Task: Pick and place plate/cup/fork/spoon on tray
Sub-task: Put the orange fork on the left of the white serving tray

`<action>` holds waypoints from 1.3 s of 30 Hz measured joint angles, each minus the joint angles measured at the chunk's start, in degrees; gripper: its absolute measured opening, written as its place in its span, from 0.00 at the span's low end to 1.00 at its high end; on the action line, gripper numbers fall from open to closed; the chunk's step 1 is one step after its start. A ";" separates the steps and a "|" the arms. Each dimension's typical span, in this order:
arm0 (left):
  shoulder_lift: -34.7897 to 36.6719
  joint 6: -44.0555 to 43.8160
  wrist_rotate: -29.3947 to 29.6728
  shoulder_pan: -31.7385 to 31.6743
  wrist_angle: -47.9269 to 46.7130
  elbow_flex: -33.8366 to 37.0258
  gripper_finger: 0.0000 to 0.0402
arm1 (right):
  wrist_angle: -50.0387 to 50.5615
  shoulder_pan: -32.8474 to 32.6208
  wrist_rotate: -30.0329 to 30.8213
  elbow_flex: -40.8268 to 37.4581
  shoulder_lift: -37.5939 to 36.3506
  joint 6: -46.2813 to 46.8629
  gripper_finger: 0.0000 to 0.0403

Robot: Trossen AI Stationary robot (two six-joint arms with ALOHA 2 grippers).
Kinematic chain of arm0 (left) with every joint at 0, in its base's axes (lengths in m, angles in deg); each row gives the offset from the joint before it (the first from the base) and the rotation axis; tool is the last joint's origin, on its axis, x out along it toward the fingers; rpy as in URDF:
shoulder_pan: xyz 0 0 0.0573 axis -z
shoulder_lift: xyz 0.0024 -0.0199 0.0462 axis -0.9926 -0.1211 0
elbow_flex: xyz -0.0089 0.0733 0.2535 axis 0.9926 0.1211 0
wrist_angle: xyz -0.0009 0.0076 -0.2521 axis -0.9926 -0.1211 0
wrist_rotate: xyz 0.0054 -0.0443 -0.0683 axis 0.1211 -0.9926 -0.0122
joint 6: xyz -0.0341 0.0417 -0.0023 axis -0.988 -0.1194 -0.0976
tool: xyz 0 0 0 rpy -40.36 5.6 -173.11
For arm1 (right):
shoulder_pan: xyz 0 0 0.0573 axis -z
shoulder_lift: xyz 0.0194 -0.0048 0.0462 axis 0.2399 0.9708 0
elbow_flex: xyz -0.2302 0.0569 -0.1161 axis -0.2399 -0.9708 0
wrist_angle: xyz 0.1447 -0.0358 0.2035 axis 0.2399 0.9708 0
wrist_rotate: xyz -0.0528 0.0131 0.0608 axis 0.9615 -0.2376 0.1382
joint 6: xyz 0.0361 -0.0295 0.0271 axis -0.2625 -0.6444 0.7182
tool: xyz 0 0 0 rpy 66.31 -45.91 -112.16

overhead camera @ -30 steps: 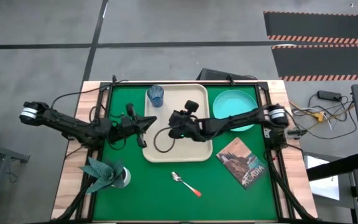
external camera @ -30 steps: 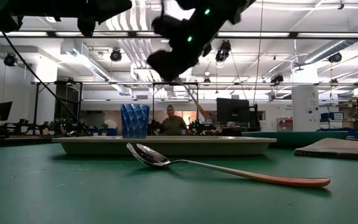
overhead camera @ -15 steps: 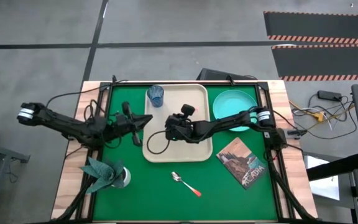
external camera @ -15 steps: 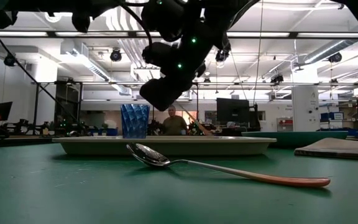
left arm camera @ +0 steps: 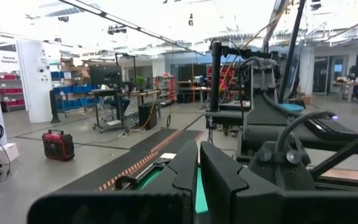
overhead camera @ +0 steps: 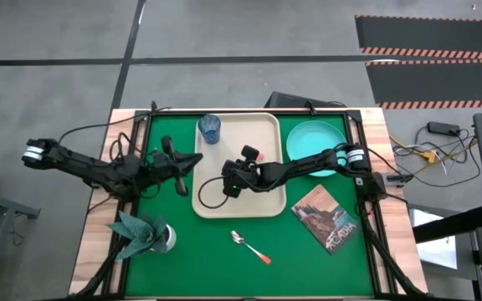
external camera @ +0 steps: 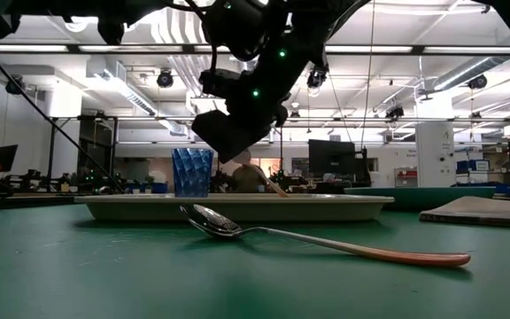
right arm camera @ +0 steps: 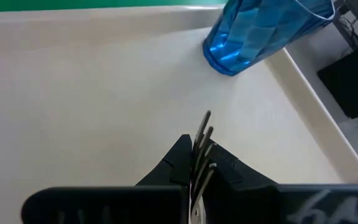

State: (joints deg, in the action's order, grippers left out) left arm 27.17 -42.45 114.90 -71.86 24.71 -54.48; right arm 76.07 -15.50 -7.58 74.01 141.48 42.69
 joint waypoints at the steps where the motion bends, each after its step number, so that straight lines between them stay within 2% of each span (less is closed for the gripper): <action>1: -0.18 -0.02 0.00 0.00 0.12 0.00 0.01 | 0.00 -0.02 -0.07 0.00 0.00 -0.02 0.02; 11: -0.60 0.02 -0.01 0.00 0.02 0.00 0.01 | -0.02 -0.12 -0.46 -0.04 0.00 0.42 0.03; 22: -0.53 0.04 -0.02 -0.04 0.12 0.11 0.01 | -0.44 -0.11 -0.57 -0.09 0.00 0.55 0.21; 27: -0.51 0.05 -0.02 -0.04 0.11 0.11 0.01 | -0.35 -0.11 -1.27 -0.09 -0.09 1.58 0.24; 31: -0.60 0.05 -0.02 -0.02 0.12 0.11 0.01 | 2.22 0.12 -8.43 0.07 -2.27 -0.07 0.23; 39: -0.62 0.05 -0.07 0.00 0.14 0.26 0.01 | 11.90 5.33 -31.65 0.81 -8.78 -10.80 0.19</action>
State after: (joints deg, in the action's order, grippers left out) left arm 26.55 -42.40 114.83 -71.86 24.85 -54.21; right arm 87.98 -10.17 -39.22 74.81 132.70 31.89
